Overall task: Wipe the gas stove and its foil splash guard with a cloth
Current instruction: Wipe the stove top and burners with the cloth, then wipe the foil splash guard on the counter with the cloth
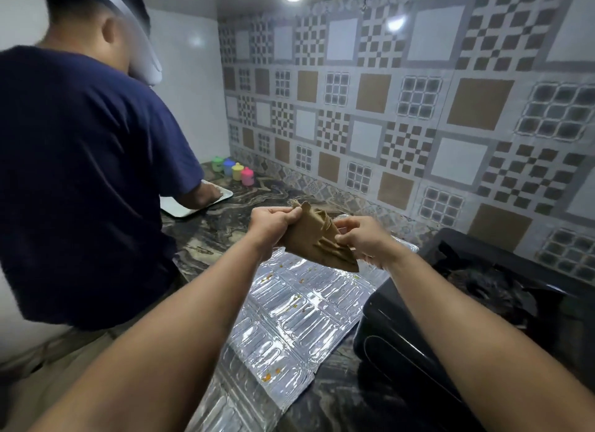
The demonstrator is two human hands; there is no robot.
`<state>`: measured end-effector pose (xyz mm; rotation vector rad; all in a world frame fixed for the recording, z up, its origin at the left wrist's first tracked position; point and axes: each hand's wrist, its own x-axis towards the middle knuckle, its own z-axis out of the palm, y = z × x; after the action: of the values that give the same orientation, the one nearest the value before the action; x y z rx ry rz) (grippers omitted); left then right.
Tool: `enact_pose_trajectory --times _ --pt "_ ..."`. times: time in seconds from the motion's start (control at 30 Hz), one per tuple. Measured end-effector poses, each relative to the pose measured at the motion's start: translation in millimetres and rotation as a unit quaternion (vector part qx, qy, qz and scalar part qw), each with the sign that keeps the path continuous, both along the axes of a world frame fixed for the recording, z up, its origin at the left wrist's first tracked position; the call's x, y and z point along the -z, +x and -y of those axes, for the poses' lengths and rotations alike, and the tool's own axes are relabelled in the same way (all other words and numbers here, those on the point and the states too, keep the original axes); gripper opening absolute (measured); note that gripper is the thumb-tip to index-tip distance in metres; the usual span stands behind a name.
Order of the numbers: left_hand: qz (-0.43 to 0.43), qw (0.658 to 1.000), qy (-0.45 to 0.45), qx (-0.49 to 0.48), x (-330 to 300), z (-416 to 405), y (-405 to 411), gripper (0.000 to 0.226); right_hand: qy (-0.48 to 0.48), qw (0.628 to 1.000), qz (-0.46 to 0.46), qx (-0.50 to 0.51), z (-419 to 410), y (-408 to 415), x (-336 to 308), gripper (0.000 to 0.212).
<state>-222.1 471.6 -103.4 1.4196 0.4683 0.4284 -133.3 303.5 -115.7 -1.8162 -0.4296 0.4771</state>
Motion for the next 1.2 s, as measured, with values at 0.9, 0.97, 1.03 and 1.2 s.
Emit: enact_pose_trajectory --times 0.9,0.97,1.03,1.2 --pt "-0.145 0.985 0.066 0.064 10.3 -42.4 -66.8 0.007 0.006 0.982 0.172 -0.072 -65.6 -71.3 46.8 0.017" --pt "-0.153 0.986 0.058 0.015 12.5 -43.4 -63.1 0.01 -0.008 0.985 0.151 -0.086 -60.0 -73.5 47.4 0.012" --pt "-0.163 0.983 0.069 -0.048 17.1 -48.2 -58.7 0.014 0.012 0.99 0.111 -0.088 -51.8 -75.9 45.5 0.019" --pt "-0.233 0.933 0.208 -0.181 23.7 -62.4 -57.0 0.026 0.102 0.993 -0.018 -0.055 -34.7 -73.4 43.5 0.016"
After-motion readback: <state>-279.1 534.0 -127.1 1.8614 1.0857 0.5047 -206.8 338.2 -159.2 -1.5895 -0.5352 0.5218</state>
